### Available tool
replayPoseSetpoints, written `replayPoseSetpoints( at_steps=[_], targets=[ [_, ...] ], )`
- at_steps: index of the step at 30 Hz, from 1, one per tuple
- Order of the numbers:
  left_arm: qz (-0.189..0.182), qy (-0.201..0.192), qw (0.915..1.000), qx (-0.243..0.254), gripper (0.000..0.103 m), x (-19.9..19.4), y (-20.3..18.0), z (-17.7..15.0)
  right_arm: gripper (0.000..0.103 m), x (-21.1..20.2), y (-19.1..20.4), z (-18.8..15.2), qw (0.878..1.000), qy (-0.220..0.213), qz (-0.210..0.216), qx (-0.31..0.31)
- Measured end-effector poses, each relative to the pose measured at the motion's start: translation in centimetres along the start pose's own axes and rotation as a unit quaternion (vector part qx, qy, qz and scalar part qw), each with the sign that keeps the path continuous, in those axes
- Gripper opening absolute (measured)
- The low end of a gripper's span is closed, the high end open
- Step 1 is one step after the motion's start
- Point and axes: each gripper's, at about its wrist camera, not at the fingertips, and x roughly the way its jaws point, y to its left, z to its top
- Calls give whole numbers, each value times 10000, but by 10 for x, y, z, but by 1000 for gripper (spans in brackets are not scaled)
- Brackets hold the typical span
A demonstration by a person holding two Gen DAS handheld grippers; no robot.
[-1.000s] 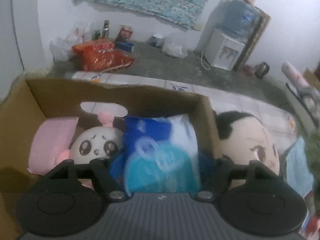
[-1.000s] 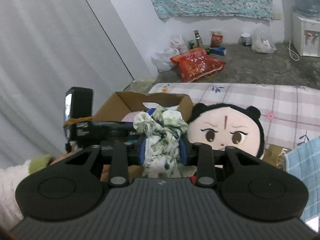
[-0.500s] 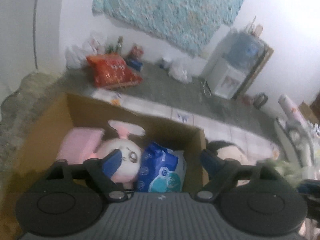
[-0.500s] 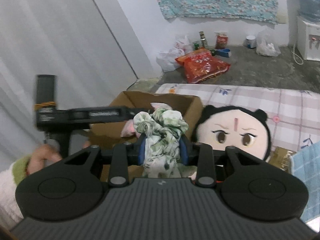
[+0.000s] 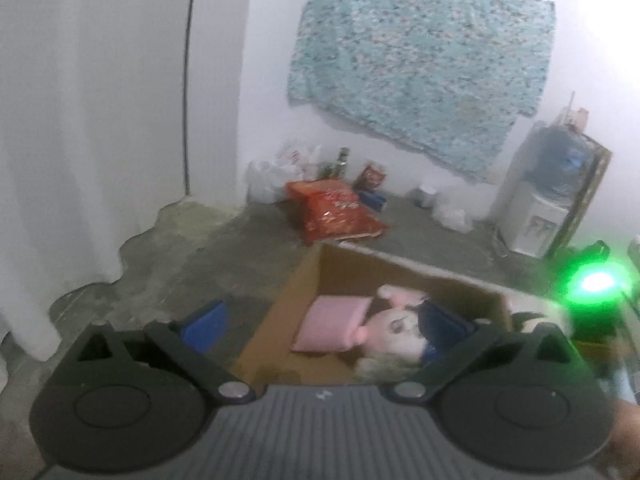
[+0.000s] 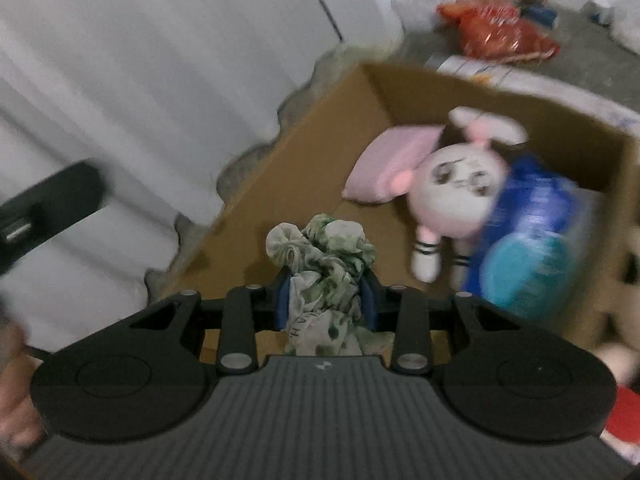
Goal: Organize soft objects
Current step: 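Lower the green scrunchie into the box and open the right tool, then move the right tool to the light blue towel and grasp it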
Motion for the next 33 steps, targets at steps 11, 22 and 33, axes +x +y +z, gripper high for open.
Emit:
replayPoseSetpoints(
  at_steps=[11, 22, 33],
  targets=[
    [178, 351, 9991, -168, 102, 32, 35, -18, 54, 142, 30, 26, 9974, 449, -527, -183],
    [-16, 146, 9999, -62, 102, -4, 11, -19, 64, 68, 10, 19, 9993, -239, -1, 288],
    [-1463, 573, 9849, 722, 102, -61, -99, -62, 74, -190, -51, -114, 9847, -1628, 359, 504]
  ],
)
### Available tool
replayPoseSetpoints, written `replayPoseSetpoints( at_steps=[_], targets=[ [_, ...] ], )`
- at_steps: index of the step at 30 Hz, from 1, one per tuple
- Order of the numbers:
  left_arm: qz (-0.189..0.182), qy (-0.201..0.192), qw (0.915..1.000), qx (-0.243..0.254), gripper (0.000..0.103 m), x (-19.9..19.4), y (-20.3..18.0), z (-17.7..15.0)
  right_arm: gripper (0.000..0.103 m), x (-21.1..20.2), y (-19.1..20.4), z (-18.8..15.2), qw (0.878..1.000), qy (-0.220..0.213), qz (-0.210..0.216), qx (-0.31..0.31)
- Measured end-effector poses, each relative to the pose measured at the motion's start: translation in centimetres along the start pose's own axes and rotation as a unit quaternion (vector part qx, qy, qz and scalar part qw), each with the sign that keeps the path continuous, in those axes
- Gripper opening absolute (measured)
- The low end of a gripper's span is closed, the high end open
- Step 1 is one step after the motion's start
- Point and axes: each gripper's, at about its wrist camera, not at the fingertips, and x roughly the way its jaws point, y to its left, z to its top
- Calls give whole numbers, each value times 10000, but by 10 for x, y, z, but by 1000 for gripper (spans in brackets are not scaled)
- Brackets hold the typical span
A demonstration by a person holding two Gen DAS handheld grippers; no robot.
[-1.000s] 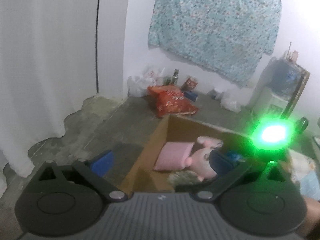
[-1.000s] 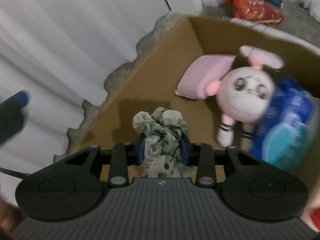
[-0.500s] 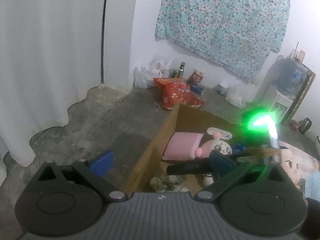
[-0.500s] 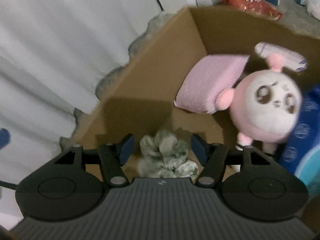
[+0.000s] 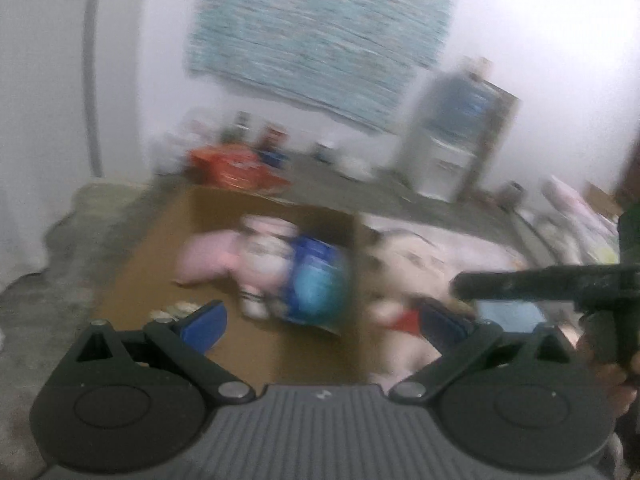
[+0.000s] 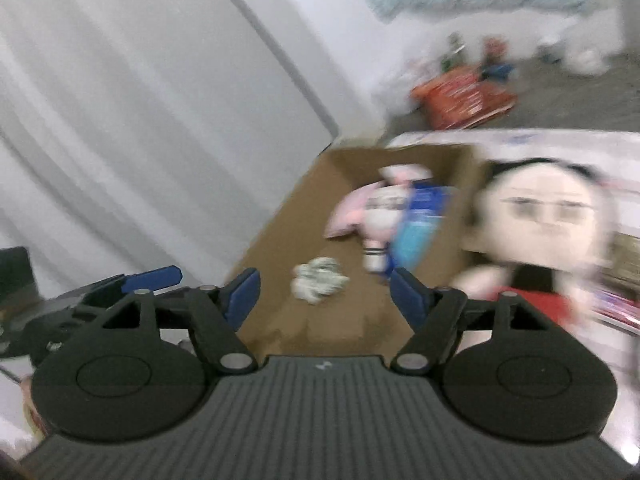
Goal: Organize soft objects
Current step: 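Move the right tool to the light blue towel and grasp it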
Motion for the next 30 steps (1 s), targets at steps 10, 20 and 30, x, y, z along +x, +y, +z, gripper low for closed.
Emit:
replayPoseSetpoints(
  at_steps=[10, 20, 30],
  targets=[
    [-1286, 820, 9879, 274, 102, 51, -115, -58, 77, -181, -104, -111, 9834, -944, -1242, 921],
    [-853, 854, 9888, 880, 102, 134, -194, -95, 92, -161, -170, -116, 9624, -766, -2593, 258],
    [-604, 1166, 9865, 979, 102, 175, -188, -100, 99, -61, -238, -55, 9483, -199, -3146, -381]
  ],
)
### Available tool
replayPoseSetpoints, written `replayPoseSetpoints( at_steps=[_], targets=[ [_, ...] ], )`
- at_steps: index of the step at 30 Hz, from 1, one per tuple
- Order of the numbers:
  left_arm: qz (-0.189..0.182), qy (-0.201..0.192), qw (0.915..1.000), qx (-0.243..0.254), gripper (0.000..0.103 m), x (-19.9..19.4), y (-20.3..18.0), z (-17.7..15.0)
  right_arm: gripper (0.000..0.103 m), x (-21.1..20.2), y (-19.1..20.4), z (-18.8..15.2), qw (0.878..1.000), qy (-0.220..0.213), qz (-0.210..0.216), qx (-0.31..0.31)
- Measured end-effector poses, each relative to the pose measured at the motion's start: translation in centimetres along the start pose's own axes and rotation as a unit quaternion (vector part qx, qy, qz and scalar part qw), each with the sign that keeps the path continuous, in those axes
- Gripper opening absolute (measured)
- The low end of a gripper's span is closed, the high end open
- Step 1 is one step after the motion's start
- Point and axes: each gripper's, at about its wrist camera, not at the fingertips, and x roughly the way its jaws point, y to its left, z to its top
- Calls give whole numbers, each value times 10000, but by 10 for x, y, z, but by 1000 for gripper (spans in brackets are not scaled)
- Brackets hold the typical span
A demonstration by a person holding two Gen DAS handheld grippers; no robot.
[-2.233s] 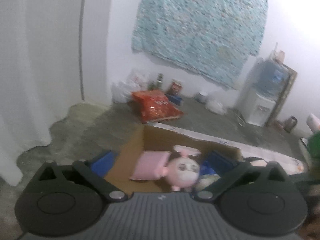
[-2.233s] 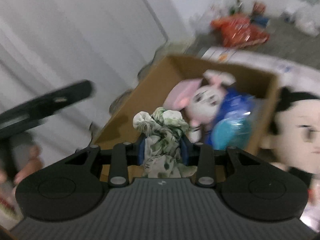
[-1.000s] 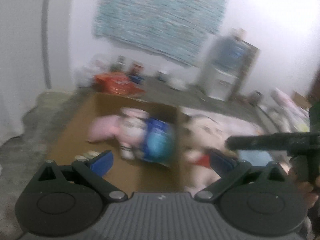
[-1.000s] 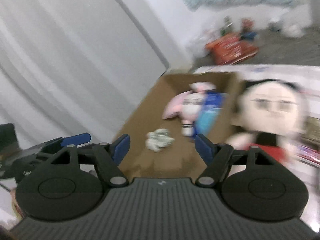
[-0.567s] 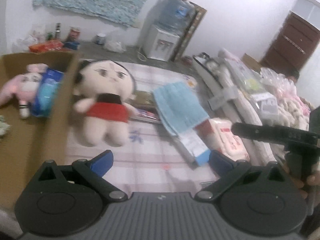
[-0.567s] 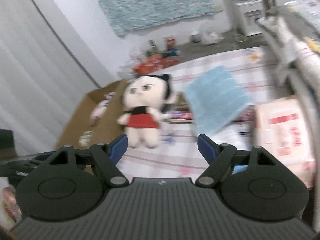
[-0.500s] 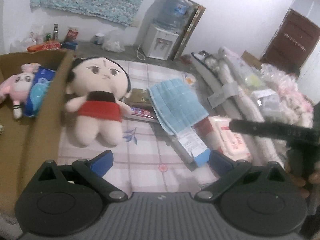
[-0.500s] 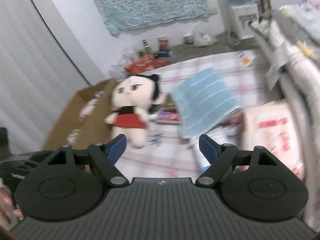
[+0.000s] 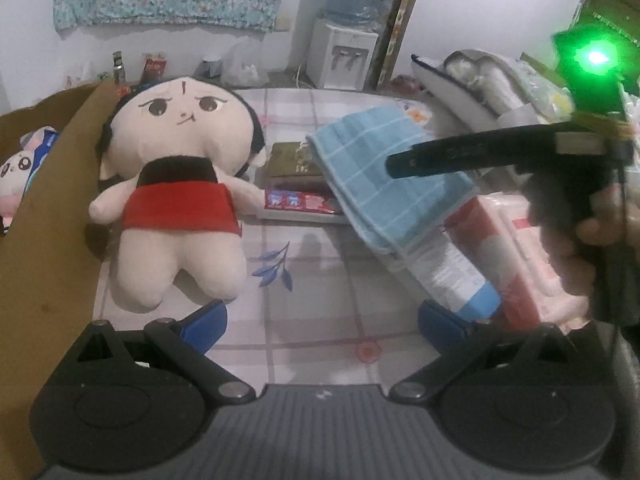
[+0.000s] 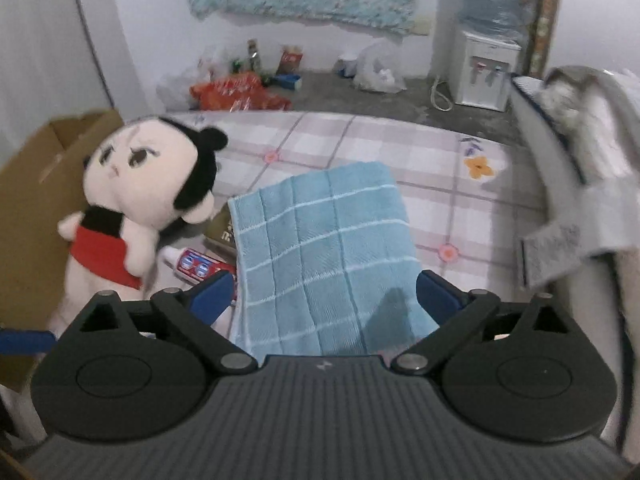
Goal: Organize soft objects
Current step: 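Move the right tool to the light blue towel and grasp it, then lift the blue towel with the right tool toward the left tool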
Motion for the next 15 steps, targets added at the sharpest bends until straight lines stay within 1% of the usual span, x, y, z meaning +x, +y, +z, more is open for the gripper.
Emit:
replayPoseSetpoints(
  at_steps=[4, 7, 8, 10, 12, 13, 15],
  targets=[
    [-2, 82, 10000, 8, 102, 5, 4, -2, 99, 28, 15, -1, 9982, 190, -115, -555],
    [-47, 122, 9999, -7, 102, 6, 6, -5, 98, 44, 29, -5, 9937, 264, -374, -1025],
    [-67, 126, 9999, -15, 102, 6, 6, -6, 97, 46, 33, -7, 9917, 268, -487, -1157],
    [-94, 132, 9999, -56, 102, 5, 9, -7, 91, 53, 40, -10, 9869, 299, -706, -1419],
    [-118, 128, 9998, -109, 102, 3, 11, -8, 75, 54, 44, -11, 9835, 299, -881, -1549],
    [-131, 120, 9997, -141, 102, 1, 12, -8, 71, 53, 44, -11, 9821, 300, -974, -1584],
    [-171, 92, 9996, -207, 102, -3, 15, -9, 50, 51, 43, -9, 9801, 311, -1127, -1604]
  ],
)
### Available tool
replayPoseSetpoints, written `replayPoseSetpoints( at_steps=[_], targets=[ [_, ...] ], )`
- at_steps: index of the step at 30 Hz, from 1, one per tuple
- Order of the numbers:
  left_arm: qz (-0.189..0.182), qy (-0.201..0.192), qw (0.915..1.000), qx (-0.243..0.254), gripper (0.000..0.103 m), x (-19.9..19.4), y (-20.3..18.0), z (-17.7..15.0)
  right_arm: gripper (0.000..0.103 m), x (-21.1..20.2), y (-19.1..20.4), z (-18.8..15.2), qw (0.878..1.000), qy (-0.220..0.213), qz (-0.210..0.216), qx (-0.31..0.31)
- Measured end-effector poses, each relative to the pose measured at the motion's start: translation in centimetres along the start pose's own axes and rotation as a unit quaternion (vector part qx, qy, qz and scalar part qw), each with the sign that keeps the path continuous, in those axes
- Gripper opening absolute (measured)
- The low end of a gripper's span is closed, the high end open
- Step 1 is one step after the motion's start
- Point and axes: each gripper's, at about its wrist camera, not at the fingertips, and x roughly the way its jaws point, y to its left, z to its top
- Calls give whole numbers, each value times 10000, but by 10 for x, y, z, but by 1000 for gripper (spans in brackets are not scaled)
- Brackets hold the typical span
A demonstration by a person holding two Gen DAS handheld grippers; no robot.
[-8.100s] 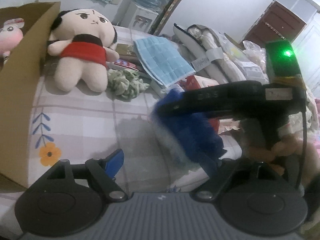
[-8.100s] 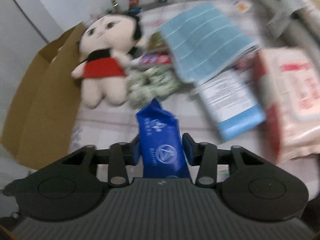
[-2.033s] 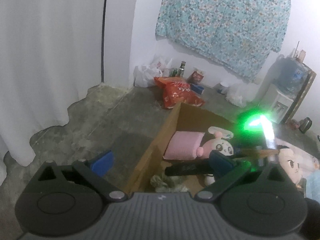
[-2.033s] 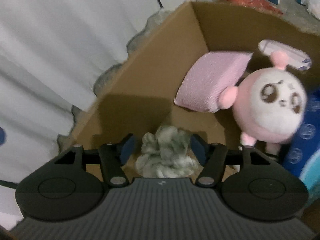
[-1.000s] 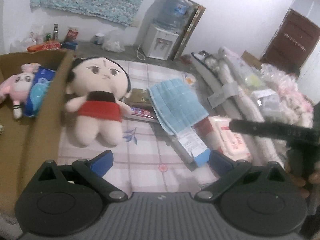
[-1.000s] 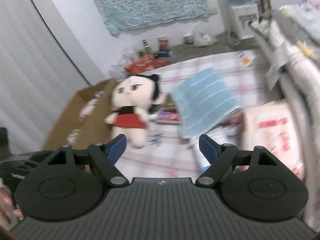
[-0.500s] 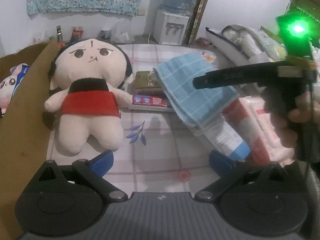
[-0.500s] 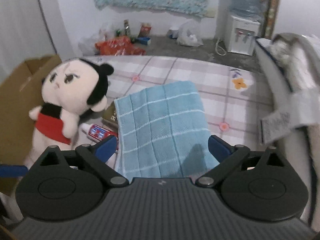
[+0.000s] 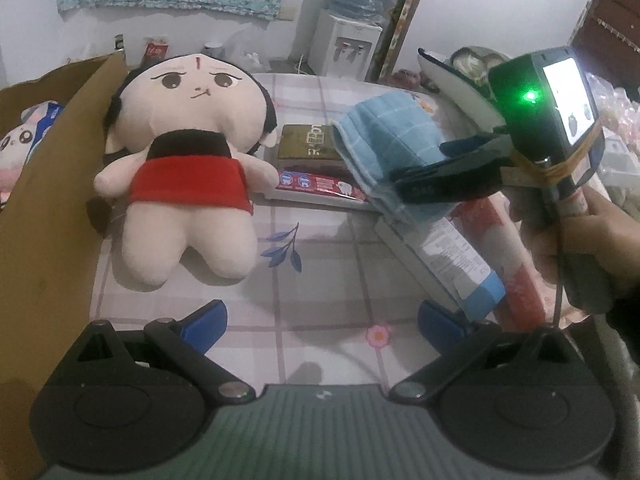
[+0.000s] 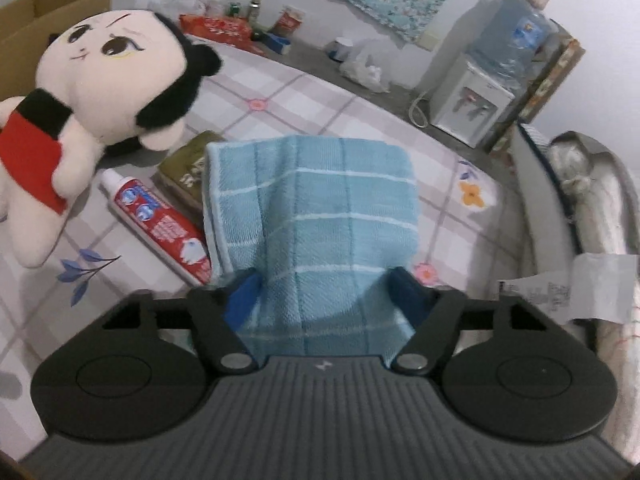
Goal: Organize soft objects
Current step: 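Lift the blue towel with the right tool toward the left tool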
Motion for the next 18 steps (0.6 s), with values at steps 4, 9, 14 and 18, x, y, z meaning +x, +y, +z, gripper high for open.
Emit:
replayPoseSetpoints(
  at_steps=[4, 9, 14, 18],
  targets=[
    [-29, -86, 10000, -36, 102, -9, 2, -3, 31, -4, -12, 1, 9998, 9, -97, 165],
    [-101, -201, 9997, -51, 102, -24, 4, -9, 13, -21, -23, 2, 9990, -58, -69, 437],
    [-251, -292, 9993, -29, 102, -43, 7, -19, 12, -50, -34, -2, 9959, -261, 39, 871],
    [-431, -388, 9983, 19, 102, -64, 10, -28, 12, -87, -43, -9, 9892, -518, 302, 1338]
  ],
)
